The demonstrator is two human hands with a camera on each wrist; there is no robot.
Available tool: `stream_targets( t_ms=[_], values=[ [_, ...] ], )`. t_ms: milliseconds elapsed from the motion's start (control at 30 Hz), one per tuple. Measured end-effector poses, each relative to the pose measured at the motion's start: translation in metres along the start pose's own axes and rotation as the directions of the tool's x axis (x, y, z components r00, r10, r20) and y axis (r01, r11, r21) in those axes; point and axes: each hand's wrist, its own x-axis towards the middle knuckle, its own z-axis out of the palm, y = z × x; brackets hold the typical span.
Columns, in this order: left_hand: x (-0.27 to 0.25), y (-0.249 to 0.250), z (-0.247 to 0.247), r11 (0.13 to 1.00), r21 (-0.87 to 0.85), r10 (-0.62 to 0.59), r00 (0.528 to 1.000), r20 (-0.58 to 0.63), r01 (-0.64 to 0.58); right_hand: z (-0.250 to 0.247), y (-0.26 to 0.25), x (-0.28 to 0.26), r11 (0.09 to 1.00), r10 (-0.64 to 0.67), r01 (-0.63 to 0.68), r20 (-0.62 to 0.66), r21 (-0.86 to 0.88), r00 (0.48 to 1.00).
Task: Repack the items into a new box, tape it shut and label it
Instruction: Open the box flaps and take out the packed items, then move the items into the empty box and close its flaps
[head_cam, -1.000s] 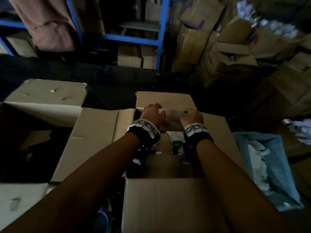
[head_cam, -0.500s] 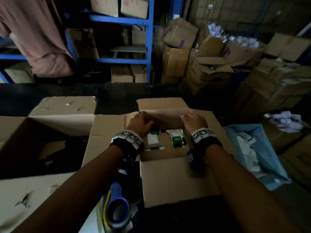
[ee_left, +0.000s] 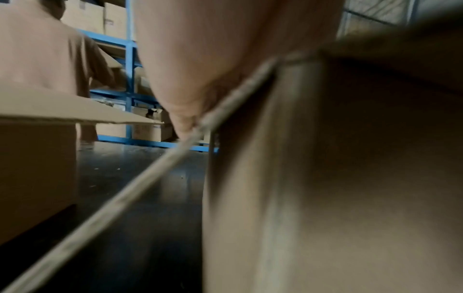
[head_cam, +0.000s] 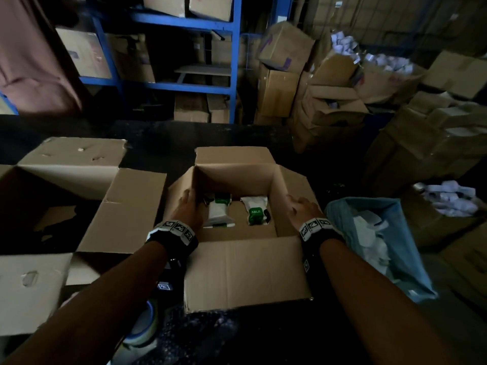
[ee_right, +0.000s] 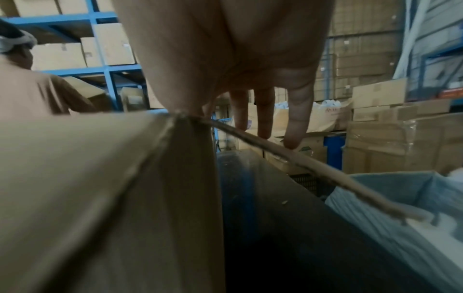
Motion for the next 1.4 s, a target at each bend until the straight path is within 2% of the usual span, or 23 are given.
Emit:
stream_targets(
  t_ms=[167, 233, 367, 433, 600, 733, 933, 1067, 1167, 1233, 1300, 1400],
  values=[
    [-0.007, 0.032, 0.007, 0.997, 0.013, 0.079, 0.995, 0.056, -0.080, -0.003, 0.040, 0.021, 0.998, -0.006, 0.004, 0.026, 0.066, 1.000],
    [-0.014, 0.051, 0.005, 0.996, -0.005, 0.088, 0.996, 0.024, -0.088, -0.003, 0.050, 0.026, 0.996, -0.015, 0.013, 0.025, 0.088, 1.000],
    [-0.024, 0.064, 0.001, 1.000, -0.015, 0.000, 0.999, -0.048, 0.000, -0.005, 0.053, 0.030, 0.994, -0.038, 0.034, 0.040, 0.103, 0.998],
    [-0.029, 0.063, 0.000, 0.999, -0.037, 0.017, 0.997, -0.077, -0.020, -0.005, 0.054, 0.032, 0.994, -0.037, 0.033, 0.038, 0.109, 0.999],
    [-0.038, 0.064, -0.008, 0.994, -0.112, -0.014, 0.994, -0.113, 0.002, -0.012, 0.048, 0.025, 0.985, -0.023, 0.049, -0.157, 0.168, 0.987],
    [-0.054, 0.059, -0.011, 0.982, -0.185, 0.011, 0.979, -0.201, -0.049, -0.023, 0.030, 0.010, 0.949, -0.133, 0.196, -0.248, 0.248, 0.960],
    [-0.095, 0.059, -0.021, 0.934, -0.269, 0.165, 0.952, -0.256, -0.234, -0.036, 0.006, -0.032, 0.930, -0.197, 0.270, -0.281, 0.250, 0.939],
    [-0.131, 0.051, -0.026, 0.914, -0.289, 0.218, 0.946, -0.240, -0.284, -0.037, -0.010, -0.077, 0.927, -0.199, 0.272, -0.276, 0.258, 0.940],
    [-0.163, 0.042, -0.026, 0.897, -0.324, 0.234, 0.945, -0.228, -0.300, -0.030, -0.023, -0.120, 0.919, -0.149, 0.238, -0.281, 0.315, 0.948],
    [-0.185, 0.033, -0.025, 0.888, -0.367, 0.213, 0.955, -0.204, -0.277, -0.017, -0.034, -0.155, 0.876, -0.087, 0.208, -0.280, 0.436, 0.956],
    [-0.206, 0.019, -0.021, 0.873, -0.399, 0.218, 0.956, -0.195, -0.281, 0.004, -0.044, -0.188, 0.814, -0.007, 0.165, -0.274, 0.557, 0.962],
    [-0.239, -0.009, -0.005, 0.858, -0.428, 0.220, 0.956, -0.195, -0.285, 0.047, -0.054, -0.226, 0.797, 0.061, 0.111, -0.262, 0.594, 0.963]
  ],
)
